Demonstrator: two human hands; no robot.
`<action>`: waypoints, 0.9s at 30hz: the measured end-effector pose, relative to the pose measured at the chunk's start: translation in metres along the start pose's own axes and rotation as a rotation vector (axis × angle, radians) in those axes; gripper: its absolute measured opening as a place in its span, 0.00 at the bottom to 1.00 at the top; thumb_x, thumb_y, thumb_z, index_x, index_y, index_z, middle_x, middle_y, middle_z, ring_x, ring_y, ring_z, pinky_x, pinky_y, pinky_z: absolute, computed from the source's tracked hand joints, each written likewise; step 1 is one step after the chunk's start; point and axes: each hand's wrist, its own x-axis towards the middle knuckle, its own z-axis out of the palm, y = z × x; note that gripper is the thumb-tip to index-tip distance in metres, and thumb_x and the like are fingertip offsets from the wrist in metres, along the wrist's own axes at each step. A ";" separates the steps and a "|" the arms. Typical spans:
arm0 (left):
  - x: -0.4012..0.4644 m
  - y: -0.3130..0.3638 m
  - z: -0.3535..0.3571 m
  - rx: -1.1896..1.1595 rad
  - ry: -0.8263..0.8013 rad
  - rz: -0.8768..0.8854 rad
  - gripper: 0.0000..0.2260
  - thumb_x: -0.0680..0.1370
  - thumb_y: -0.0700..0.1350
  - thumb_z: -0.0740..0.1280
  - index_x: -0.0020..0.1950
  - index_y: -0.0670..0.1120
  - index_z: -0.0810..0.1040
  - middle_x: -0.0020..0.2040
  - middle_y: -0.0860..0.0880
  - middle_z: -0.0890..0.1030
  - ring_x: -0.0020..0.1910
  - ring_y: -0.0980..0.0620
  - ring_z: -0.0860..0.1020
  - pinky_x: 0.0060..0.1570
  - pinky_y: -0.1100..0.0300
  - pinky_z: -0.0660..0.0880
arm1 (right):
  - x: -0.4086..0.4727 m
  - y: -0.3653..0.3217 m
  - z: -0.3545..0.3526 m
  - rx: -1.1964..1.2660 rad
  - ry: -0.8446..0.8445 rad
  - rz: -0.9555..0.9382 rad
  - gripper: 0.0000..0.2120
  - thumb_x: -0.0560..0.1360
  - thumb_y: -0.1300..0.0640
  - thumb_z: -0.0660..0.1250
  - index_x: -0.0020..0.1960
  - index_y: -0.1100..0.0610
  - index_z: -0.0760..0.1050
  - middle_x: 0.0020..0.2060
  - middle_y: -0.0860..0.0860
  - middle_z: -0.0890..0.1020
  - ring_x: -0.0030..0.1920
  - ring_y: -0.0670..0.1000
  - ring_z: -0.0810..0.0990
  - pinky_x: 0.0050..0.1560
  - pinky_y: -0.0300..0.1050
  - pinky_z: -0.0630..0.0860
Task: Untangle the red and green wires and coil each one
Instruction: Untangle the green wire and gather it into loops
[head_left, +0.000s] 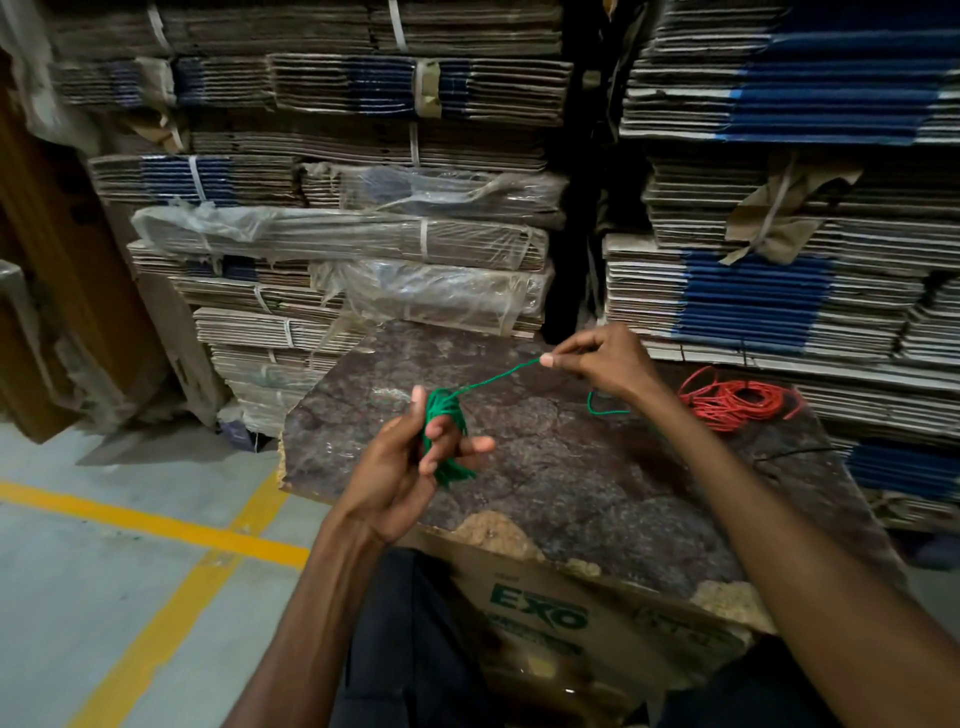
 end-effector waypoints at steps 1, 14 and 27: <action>0.001 0.002 0.001 -0.043 0.018 0.017 0.20 0.75 0.59 0.62 0.28 0.48 0.74 0.21 0.50 0.66 0.42 0.44 0.83 0.58 0.40 0.73 | -0.004 0.004 0.007 0.030 -0.049 0.025 0.06 0.68 0.47 0.77 0.36 0.46 0.82 0.25 0.48 0.79 0.25 0.47 0.72 0.31 0.41 0.68; 0.030 0.031 -0.015 -0.277 0.039 0.182 0.22 0.81 0.57 0.52 0.31 0.51 0.74 0.67 0.44 0.77 0.69 0.40 0.72 0.60 0.31 0.66 | -0.096 0.021 0.056 0.078 -0.613 0.112 0.08 0.77 0.49 0.68 0.45 0.51 0.83 0.24 0.51 0.77 0.21 0.45 0.71 0.24 0.35 0.66; 0.072 -0.004 -0.048 0.972 0.332 0.382 0.22 0.82 0.58 0.54 0.36 0.48 0.75 0.43 0.49 0.80 0.44 0.61 0.78 0.44 0.54 0.71 | -0.122 -0.028 -0.009 -0.294 -0.524 -0.309 0.08 0.78 0.52 0.66 0.54 0.49 0.83 0.31 0.43 0.81 0.30 0.38 0.77 0.35 0.42 0.72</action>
